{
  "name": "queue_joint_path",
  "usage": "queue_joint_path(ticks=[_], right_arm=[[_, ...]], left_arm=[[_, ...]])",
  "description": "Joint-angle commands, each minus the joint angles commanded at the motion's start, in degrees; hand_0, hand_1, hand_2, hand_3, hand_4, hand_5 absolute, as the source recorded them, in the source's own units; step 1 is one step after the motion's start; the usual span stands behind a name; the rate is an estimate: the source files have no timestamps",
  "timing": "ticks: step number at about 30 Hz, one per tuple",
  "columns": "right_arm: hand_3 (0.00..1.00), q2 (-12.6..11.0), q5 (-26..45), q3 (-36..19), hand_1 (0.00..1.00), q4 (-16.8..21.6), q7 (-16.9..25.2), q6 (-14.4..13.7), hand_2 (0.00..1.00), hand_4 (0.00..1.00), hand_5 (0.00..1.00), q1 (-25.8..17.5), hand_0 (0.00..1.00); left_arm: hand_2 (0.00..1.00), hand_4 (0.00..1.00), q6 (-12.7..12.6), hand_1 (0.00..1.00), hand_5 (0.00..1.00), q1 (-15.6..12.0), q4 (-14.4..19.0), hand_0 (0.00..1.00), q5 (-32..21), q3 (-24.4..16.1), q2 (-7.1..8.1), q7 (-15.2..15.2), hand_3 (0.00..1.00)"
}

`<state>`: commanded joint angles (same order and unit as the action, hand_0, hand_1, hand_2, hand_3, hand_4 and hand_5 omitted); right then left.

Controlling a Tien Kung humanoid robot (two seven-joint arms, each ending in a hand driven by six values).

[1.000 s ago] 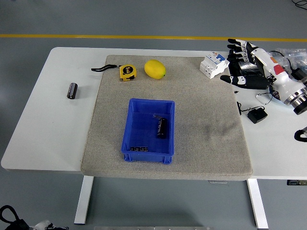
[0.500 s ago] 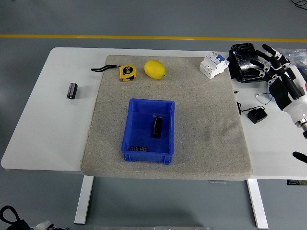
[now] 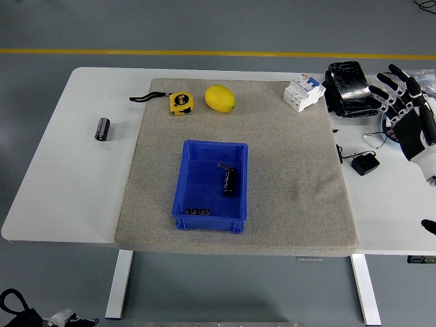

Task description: Pick up the battery,place it into the box

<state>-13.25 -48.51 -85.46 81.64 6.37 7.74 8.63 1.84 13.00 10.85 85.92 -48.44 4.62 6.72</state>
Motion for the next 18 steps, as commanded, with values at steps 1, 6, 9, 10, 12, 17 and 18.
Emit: queue_joint_path(ticks=[1, 6, 9, 10, 12, 17, 18], right_arm=[[0.867, 0.1, -0.2, 0.0, 0.773, 0.0, 0.0, 0.0, 0.833, 0.998, 0.693, 0.0, 0.773], [0.866, 0.2, -0.3, 0.1, 0.775, 0.0, -0.3, -0.2, 0.832, 0.998, 0.694, -0.3, 0.777], [0.866, 0.3, -0.4, 0.1, 0.775, 0.1, -0.4, -0.3, 0.832, 0.998, 0.694, -0.4, 0.777], [0.866, 0.3, -0.5, 0.2, 0.775, 0.1, -0.4, -0.2, 0.832, 0.998, 0.694, -0.4, 0.777], [0.866, 0.2, -0.6, 0.3, 0.776, 0.1, -0.5, -0.2, 0.832, 0.998, 0.697, -0.2, 0.781], [0.865, 0.3, -0.9, 0.3, 0.777, 0.1, -0.7, -0.2, 0.832, 0.998, 0.698, -0.2, 0.783], [0.865, 0.3, -1.0, 0.3, 0.777, 0.1, -0.7, -0.2, 0.832, 0.998, 0.698, -0.2, 0.783]], left_arm=[[0.636, 0.703, 0.0, 0.580, 0.683, 0.0, 0.0, 0.625, 0.1, -0.1, 0.00, 0.0, 0.713], [0.633, 0.703, 0.1, 0.580, 0.683, 0.0, 0.0, 0.625, 0.6, -0.4, -0.03, 0.1, 0.713], [0.633, 0.703, 0.1, 0.580, 0.683, 0.0, 0.0, 0.625, 0.5, -0.4, 0.01, 0.2, 0.713], [0.633, 0.703, 0.0, 0.580, 0.683, 0.0, 0.0, 0.625, 0.4, -0.5, 0.04, 0.1, 0.713], [0.624, 0.703, -0.1, 0.574, 0.683, 0.0, 0.0, 0.625, 0.6, -0.7, 0.05, 0.1, 0.713], [0.624, 0.703, 0.0, 0.573, 0.683, 0.2, 0.0, 0.624, 1.0, -1.0, 0.07, 0.2, 0.713], [0.624, 0.703, -0.1, 0.573, 0.683, 0.2, 0.0, 0.624, 0.9, -0.9, 0.06, 0.1, 0.713]])
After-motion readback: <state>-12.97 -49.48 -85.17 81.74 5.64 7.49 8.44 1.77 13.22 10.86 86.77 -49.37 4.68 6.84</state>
